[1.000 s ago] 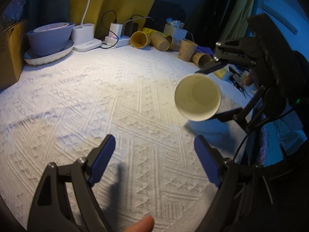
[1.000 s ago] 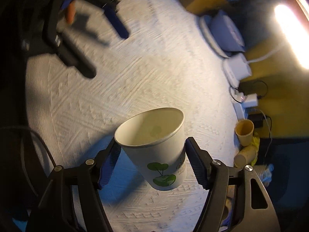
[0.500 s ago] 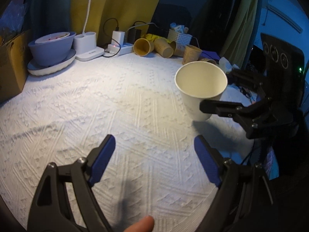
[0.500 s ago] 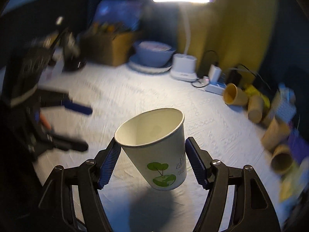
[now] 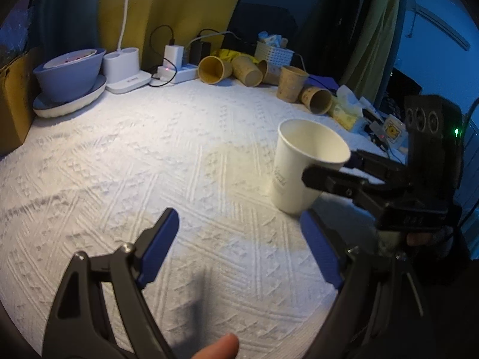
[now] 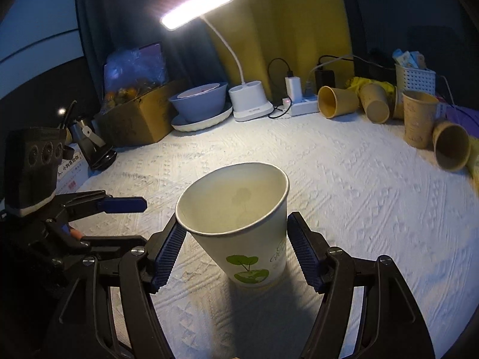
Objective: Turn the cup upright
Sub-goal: 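Rotate the cup opening up with the right gripper and set it on the table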
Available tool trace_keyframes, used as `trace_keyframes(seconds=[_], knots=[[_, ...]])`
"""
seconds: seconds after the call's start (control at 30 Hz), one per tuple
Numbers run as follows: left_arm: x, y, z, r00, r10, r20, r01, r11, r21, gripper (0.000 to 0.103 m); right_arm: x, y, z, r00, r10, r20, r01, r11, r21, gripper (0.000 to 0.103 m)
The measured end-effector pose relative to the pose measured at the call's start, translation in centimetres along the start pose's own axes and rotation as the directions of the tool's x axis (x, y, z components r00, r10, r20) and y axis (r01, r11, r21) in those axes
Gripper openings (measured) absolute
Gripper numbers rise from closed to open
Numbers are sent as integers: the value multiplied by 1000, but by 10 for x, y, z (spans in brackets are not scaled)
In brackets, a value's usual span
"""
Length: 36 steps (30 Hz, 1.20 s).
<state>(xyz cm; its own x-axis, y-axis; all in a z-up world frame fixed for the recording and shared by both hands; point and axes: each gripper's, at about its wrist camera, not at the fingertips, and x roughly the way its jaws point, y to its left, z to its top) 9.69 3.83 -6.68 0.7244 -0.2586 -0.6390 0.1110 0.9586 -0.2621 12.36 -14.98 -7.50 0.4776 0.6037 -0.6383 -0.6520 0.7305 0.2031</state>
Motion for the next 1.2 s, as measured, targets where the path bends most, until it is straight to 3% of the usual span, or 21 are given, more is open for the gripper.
trace_keyframes(seconds=[0.33, 0.43, 0.63, 1.2], knots=[[-2, -11, 2, 1000, 16, 21, -17, 1000, 21, 85, -8, -2, -7, 999, -32, 5, 32, 999, 10, 72], [-6, -18, 1, 998, 39, 41, -40, 998, 41, 85, -9, 2, -8, 999, -47, 2, 47, 999, -1, 78], [-15, -25, 1, 997, 38, 61, -41, 998, 47, 85, -10, 8, -10, 997, -77, -26, 76, 997, -13, 79], [-75, -51, -12, 979, 20, 201, -24, 1000, 19, 85, -75, 37, -3, 984, -178, 14, 178, 984, -2, 81]])
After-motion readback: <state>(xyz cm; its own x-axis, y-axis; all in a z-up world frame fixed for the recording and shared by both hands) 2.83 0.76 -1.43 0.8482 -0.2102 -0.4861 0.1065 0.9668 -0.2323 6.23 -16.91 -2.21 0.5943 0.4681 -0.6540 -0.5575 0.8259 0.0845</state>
